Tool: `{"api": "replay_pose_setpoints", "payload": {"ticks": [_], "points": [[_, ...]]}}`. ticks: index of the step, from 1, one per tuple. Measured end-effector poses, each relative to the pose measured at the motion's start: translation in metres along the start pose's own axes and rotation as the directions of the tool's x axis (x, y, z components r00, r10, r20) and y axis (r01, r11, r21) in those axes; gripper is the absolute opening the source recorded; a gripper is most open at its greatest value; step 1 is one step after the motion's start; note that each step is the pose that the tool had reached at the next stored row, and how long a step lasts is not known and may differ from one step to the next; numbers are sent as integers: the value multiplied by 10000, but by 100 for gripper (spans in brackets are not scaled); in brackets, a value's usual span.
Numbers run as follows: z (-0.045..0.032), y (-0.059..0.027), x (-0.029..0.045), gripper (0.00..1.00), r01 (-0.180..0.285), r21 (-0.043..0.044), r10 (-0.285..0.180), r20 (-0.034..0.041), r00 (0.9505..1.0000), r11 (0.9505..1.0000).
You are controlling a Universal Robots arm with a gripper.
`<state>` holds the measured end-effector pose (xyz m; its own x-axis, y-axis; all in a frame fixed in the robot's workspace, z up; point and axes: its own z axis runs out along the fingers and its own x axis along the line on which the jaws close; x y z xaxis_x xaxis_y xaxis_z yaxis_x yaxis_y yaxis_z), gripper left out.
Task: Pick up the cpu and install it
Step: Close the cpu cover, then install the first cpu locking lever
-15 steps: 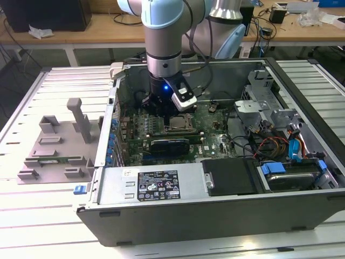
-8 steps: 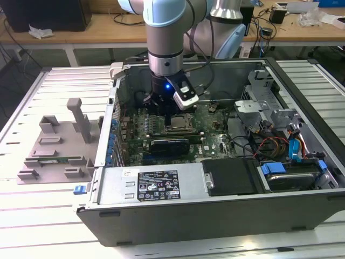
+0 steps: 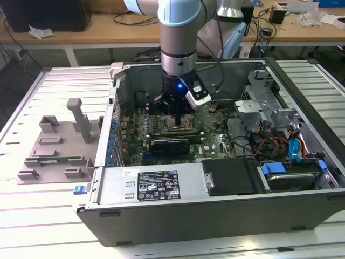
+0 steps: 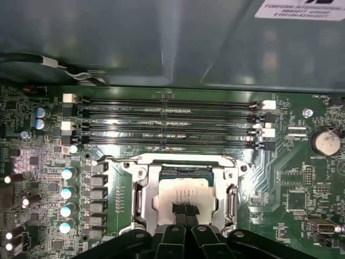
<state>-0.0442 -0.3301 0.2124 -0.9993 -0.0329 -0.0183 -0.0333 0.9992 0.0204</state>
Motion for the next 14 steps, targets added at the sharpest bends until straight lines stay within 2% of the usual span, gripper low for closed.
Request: {"api": "replay_pose_setpoints", "payload": {"ticks": [7,14], "points": [[-232,5,-4,11,-1,0,1,0,10000,10000],[-268,5,-5,11,0,-12,0,0,10000,10000]]}}
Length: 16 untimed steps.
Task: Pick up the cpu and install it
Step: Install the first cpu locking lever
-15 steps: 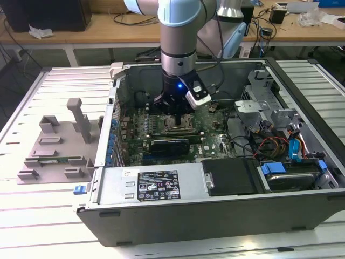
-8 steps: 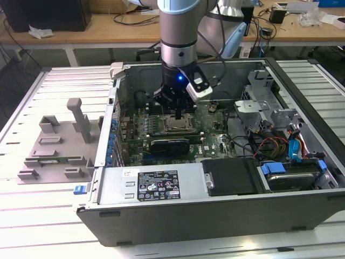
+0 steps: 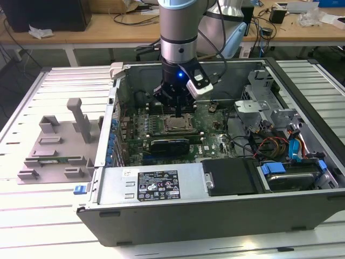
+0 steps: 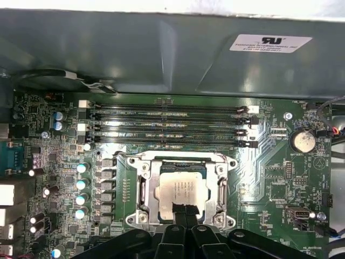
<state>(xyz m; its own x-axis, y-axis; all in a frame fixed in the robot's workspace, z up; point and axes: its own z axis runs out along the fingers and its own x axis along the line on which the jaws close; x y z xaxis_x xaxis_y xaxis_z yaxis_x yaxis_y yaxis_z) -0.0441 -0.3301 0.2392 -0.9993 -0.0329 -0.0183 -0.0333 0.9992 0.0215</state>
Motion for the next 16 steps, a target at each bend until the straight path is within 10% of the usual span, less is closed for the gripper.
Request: {"api": "replay_pose_setpoints", "payload": {"ticks": [9,16], "points": [[-8,0,7,11,1,-5,-1,0,10000,10000],[-11,7,216,11,0,-5,0,6,10000,10000]]}}
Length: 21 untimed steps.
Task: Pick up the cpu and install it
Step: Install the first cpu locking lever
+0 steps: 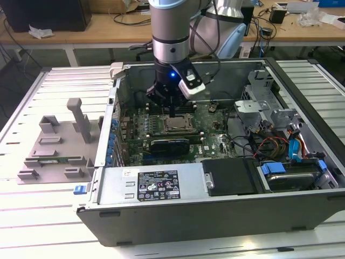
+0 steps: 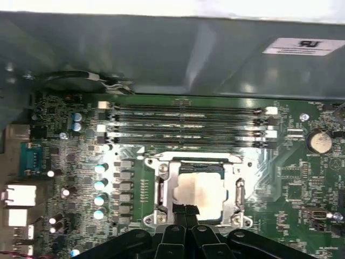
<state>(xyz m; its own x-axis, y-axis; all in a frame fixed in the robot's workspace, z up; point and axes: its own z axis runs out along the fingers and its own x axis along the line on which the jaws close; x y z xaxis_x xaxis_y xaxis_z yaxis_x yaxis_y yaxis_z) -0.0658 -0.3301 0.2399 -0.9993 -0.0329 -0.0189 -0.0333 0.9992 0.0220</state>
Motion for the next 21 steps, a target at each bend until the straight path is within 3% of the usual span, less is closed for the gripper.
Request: {"api": "replay_pose_setpoints", "payload": {"ticks": [4,11,12,13,15,19,21], "points": [[-4,7,205,11,1,0,-1,13,10000,10000],[-6,10,307,11,1,-1,-1,13,10000,10000],[-6,10,320,11,-1,-61,1,14,10000,10000],[-6,11,335,11,-3,-251,3,22,10000,9997],[-6,12,349,11,-9,-501,10,30,10000,9987],[-7,13,385,11,-22,-1421,31,58,10000,9898],[-7,13,393,11,-26,-1701,38,67,10000,9854]]}}
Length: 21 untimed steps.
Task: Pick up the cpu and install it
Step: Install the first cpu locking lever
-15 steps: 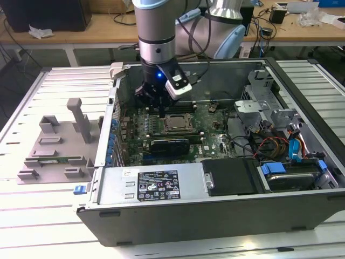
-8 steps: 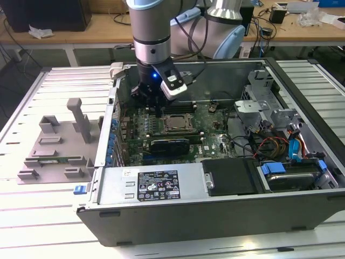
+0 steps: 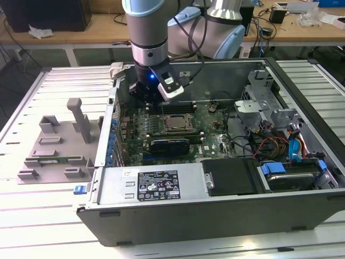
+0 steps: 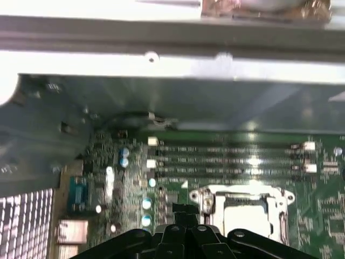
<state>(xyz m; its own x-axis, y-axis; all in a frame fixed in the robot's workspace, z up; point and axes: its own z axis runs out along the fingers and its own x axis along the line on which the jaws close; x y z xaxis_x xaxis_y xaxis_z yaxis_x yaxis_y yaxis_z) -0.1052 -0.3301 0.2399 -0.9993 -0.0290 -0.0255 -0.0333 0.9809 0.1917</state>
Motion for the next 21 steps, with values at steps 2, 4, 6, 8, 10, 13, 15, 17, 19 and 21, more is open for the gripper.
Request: {"api": "replay_pose_setpoints", "payload": {"ticks": [2,4,6,8,10,13,15,17,19,21], "points": [[0,0,10,11,-6,-315,6,10,10000,9995],[0,0,16,11,-10,-563,11,19,10000,9984],[0,1,19,11,-16,-837,18,28,10000,9965],[0,1,19,11,-17,-873,19,29,10000,9962],[0,0,15,11,-18,-874,21,29,10000,9962],[1,-2,-59,11,-27,-873,29,31,10000,9962],[2,-3,-104,11,-34,-872,37,32,10000,9962],[4,-7,-190,11,-52,-872,55,36,10000,9962],[8,-10,-278,11,-76,-871,80,40,10000,9962],[11,-12,-336,11,-90,-871,95,44,9999,9962]]}}
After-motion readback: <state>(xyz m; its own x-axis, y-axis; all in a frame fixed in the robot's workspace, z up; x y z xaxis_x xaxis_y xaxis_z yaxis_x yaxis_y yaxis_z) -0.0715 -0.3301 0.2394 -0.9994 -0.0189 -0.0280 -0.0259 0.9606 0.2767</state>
